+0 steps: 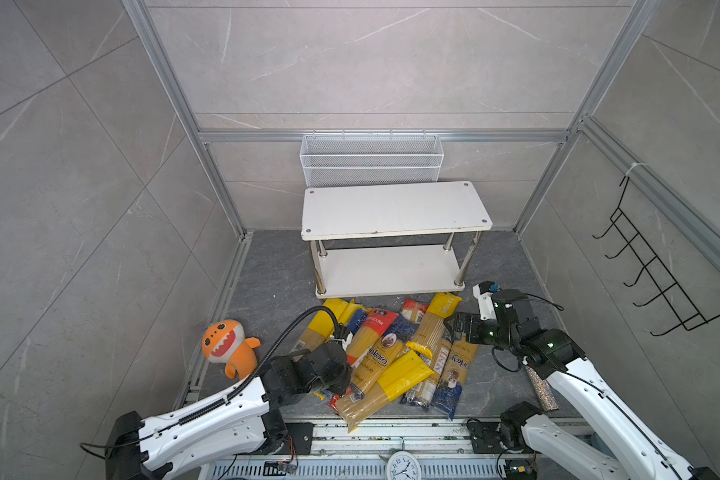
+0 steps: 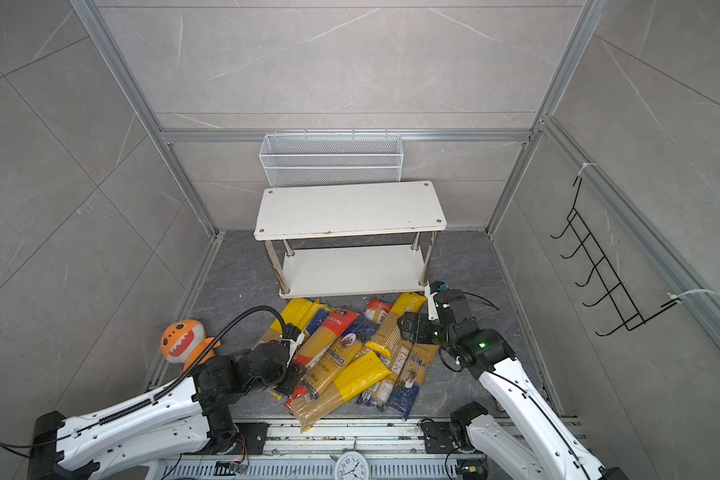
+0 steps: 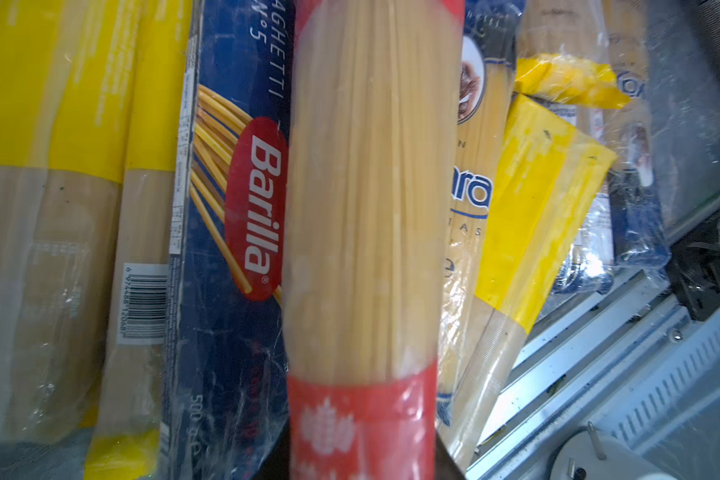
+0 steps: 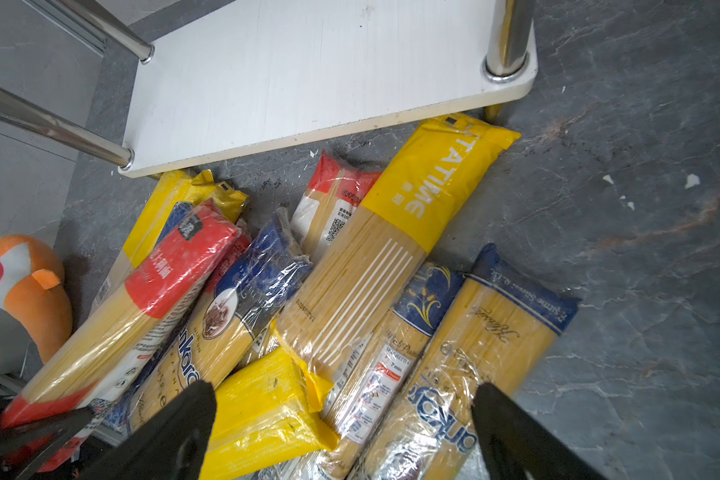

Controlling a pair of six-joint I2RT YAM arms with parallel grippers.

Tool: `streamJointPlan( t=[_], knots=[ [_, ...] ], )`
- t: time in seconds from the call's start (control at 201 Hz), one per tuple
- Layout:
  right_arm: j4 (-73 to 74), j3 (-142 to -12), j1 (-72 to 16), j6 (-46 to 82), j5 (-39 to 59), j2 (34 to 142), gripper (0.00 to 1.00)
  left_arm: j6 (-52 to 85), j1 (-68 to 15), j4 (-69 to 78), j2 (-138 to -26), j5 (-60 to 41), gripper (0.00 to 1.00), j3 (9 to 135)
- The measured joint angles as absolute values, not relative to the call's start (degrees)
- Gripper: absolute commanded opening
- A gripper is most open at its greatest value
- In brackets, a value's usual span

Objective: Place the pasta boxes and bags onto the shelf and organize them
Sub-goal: 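Lower the left gripper and grasp the red spaghetti bag, then lift the red spaghetti bag upright with the left gripper toward the shelf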

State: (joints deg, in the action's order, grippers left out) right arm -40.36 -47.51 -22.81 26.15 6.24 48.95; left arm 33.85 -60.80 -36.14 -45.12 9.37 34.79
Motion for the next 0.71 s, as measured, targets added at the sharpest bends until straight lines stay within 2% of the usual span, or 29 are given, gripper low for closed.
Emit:
streamJointPlan(
  t=[0.219, 0.503, 0.707],
  knots=[
    [-41.3, -48.7, -22.8, 26.4, 6.2, 48.3, 1.00, 33.9, -60.8, -36.9, -38.5, 10.7, 0.00, 34.8],
    [-43.0, -51.6, -22.8, 27.2, 6.2, 47.2, 0.99, 33.9, -60.8, -40.3, -36.8, 13.5, 0.00, 35.2],
    [-45.1, -54.3, -22.8, 27.0, 4.8, 46.9, 0.99, 33.8, -60.8, -48.7, -36.8, 12.2, 0.00, 43.7]
  ],
)
